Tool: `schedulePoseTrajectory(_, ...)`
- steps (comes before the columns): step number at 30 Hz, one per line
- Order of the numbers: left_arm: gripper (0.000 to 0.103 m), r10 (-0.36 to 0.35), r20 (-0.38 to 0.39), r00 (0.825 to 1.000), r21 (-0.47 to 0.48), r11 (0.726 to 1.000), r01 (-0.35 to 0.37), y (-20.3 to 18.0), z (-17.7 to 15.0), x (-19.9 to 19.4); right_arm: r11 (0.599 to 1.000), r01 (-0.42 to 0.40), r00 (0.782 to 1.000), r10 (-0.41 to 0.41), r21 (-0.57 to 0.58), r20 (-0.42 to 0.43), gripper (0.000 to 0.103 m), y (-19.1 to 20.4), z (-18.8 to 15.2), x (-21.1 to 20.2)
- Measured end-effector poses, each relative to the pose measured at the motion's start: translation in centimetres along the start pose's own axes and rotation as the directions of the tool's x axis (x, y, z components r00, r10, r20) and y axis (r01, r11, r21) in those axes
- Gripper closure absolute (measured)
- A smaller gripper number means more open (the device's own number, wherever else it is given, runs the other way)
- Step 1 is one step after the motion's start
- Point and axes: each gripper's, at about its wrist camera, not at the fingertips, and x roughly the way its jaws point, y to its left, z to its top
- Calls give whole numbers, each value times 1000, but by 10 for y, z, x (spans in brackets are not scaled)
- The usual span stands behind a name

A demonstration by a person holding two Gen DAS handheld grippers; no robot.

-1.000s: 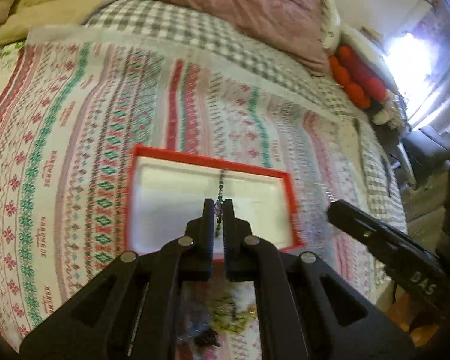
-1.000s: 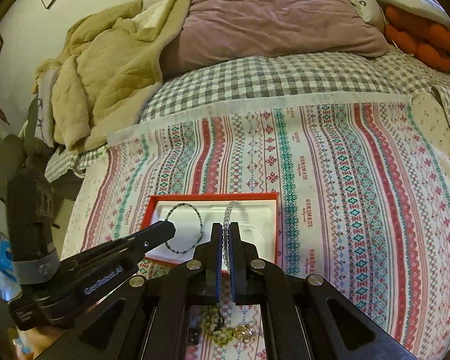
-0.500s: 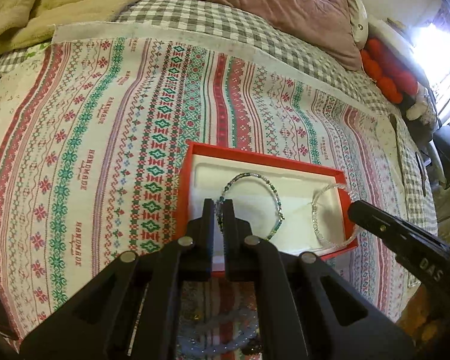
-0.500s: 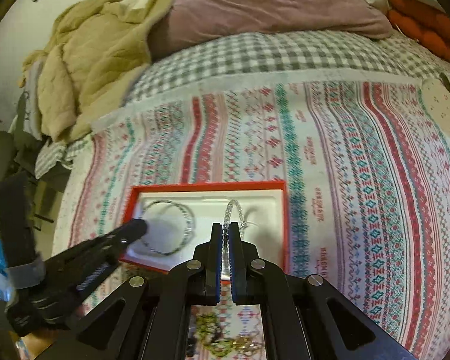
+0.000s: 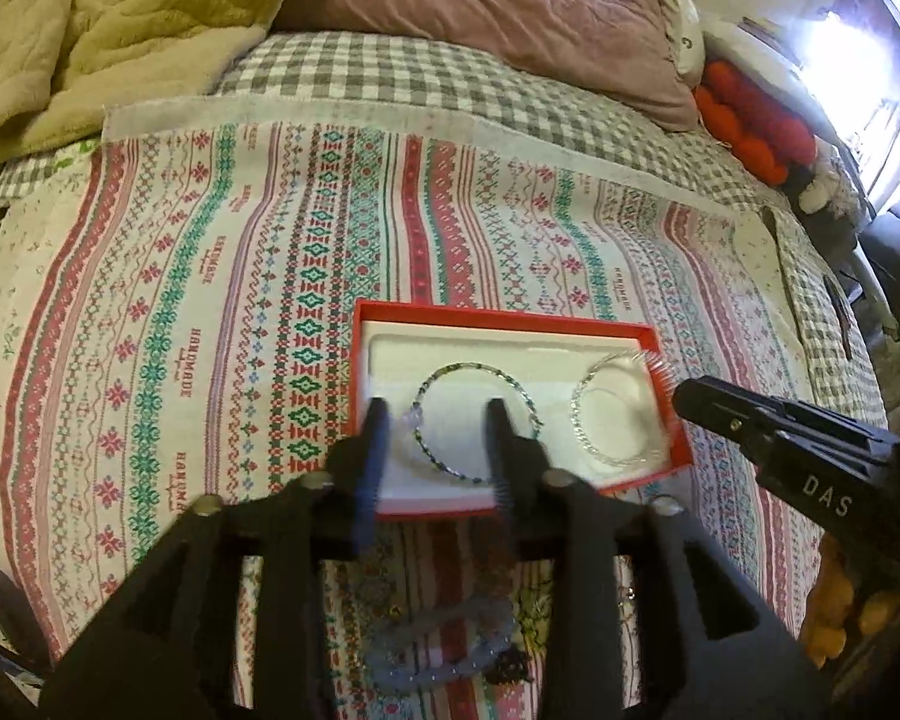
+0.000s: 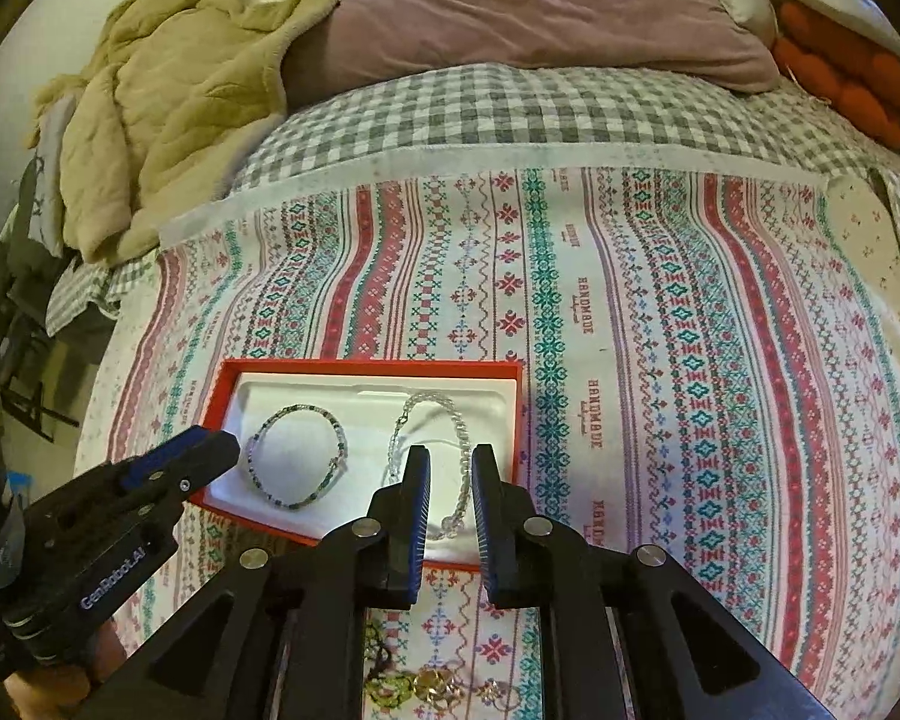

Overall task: Organize jewelry
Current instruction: 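Withdraw both open tools from the red box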

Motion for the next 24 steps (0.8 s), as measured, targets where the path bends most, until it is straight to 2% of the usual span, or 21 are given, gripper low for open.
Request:
schedulePoseTrajectory(2, 44, 3, 15, 1000, 15, 1000, -3, -3, -3, -9, 1000, -3, 1000, 3, -3, -2, 88, 0, -3, -6)
schedulePoseTrajectory(5, 33, 12, 25, 1000, 29, 999, -13, -6, -7, -17, 1000, -9, 1000, 9, -17, 0, 86, 2, -7, -12)
schedulePoseTrajectory(8, 27, 22, 9, 1000, 29, 999, -22, -5, -14, -20, 999, -13, 1000, 13, -30, 0, 81, 4, -12, -18)
schedulePoseTrajectory(10, 25, 29, -10, 1000, 22, 999, -29, -2, -18, -21, 999, -17, 1000, 17, -34, 1, 67, 5, -16, -22)
schedulePoseTrajectory(11, 23, 37, -21, 999, 16, 999, -36, 0, -21, -22, 999, -18, 1000, 18, -36, 6, 57, 5, -17, -24)
schedulePoseTrajectory(12, 22, 43, -28, 999, 9, 999, -42, 2, -23, -22, 999, -18, 1000, 18, -36, 18, 39, 6, -19, -27)
schedulePoseTrajectory(13, 21, 48, -35, 998, 5, 999, -48, 3, -25, -23, 999, -16, 999, 18, -40, 30, 34, 6, -21, -30)
schedulePoseTrajectory(17, 15, 73, -67, 995, -1, 997, -73, 8, -34, -24, 998, -12, 999, 14, -66, 30, 33, 9, -29, -37)
schedulePoseTrajectory(22, 3, 99, -85, 991, 19, 995, -97, 11, -45, -29, 994, 27, 1000, -25, -109, 18, 23, 11, -41, -40)
schedulePoseTrajectory(24, 1, 111, -90, 990, 20, 994, -109, 13, -47, -31, 993, 38, 999, -37, -114, 13, 21, 10, -46, -41)
